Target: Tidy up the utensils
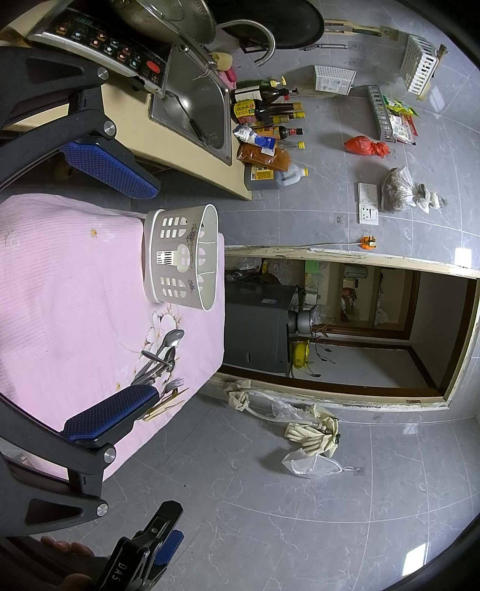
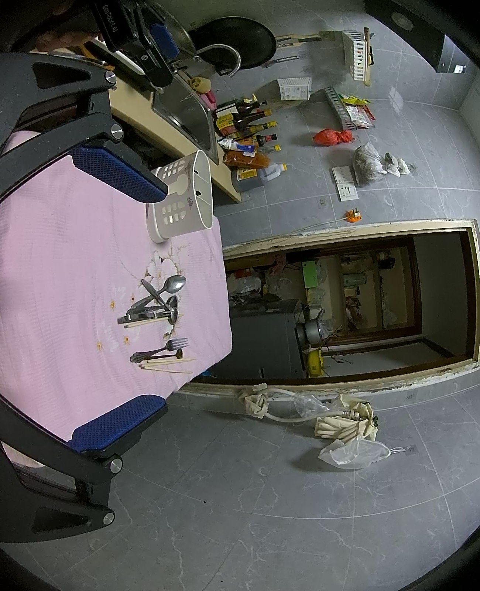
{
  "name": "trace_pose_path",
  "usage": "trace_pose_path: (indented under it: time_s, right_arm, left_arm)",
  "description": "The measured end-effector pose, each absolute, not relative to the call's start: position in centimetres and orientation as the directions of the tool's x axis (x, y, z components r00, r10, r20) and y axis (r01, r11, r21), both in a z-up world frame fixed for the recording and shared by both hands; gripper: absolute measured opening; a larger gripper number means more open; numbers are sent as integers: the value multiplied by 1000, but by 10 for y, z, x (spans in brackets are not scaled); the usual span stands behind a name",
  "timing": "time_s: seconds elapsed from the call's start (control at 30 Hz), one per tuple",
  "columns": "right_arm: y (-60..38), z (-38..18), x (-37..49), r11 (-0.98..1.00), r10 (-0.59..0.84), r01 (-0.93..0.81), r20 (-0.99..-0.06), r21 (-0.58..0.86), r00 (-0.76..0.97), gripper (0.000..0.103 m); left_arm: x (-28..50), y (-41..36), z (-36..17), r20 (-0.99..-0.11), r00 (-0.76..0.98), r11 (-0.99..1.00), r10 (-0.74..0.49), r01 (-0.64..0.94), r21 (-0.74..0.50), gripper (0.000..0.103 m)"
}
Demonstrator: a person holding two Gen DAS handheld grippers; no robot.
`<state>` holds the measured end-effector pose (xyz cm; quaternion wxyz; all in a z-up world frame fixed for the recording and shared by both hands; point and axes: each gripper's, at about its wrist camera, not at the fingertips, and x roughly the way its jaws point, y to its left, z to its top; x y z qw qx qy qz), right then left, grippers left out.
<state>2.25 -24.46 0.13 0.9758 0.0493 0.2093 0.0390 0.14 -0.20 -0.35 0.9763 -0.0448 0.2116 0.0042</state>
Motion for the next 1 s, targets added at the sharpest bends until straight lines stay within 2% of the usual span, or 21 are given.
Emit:
trace_pose_path:
  time_s: [0.3,0.73,1.0]
  right_arm:
    - [-246,-8,25,993,88,-48,-395,110,914,102]
    - [-244,18,36,996,22,9,-364,84,931,102]
    - [-254,22,47,997,-16,45,-370,70,929,102]
  left_arm:
    - [5,-4,-6,-399,917,997,-16,-17,-79,101]
    - [30,-4,10,-323,943,995,-77,52,-85,101]
    - [57,-16,5,-342,932,991,-123,94,-98,101]
